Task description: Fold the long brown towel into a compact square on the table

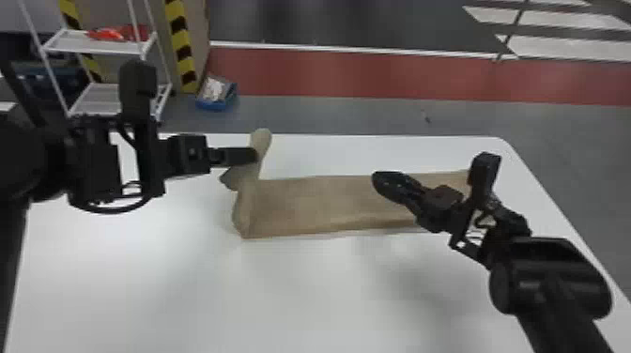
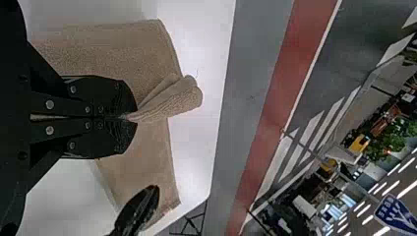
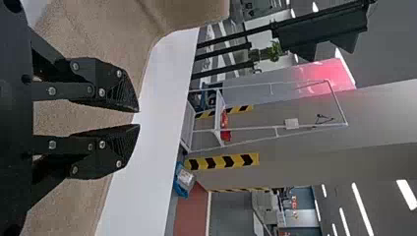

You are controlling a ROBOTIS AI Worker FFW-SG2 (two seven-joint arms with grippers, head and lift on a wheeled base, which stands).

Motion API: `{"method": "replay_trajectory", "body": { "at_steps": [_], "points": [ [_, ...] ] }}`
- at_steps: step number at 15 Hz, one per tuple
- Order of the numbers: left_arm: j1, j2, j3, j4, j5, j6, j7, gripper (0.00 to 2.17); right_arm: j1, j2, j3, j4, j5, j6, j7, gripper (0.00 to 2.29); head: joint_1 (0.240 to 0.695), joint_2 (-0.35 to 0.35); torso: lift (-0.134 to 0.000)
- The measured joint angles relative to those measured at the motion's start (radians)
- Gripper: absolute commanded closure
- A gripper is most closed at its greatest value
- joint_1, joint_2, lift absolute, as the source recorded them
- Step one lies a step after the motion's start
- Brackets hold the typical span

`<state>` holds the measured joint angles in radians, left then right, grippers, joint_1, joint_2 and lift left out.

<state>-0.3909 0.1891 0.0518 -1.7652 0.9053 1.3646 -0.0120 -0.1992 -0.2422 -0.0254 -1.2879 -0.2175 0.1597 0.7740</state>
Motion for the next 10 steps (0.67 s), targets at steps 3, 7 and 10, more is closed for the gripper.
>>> {"method": "replay_trajectory", "body": {
  "at_steps": [3,7,10],
  "points": [
    [-0.005,-0.018,0.007,0.013,0.137,-0.013,0.053,1.68,-0.032,0.035,0.093,0.066,0.042,-0.056,-0.083,1.95,0.695,-0.085,-0.124],
    [-0.019,-0.03,0.042,0.047,0.349,-0.036,0.053,1.69,-0.088,0.11,0.208,0.179,0.098,-0.148,-0.151,1.95,0.684,-0.039,-0.124],
    [-0.031,-0.031,0.057,0.083,0.421,-0.037,0.042,1.69,-0.122,0.145,0.275,0.243,0.12,-0.198,-0.191,1.95,0.681,-0.012,-0.124]
  ]
}}
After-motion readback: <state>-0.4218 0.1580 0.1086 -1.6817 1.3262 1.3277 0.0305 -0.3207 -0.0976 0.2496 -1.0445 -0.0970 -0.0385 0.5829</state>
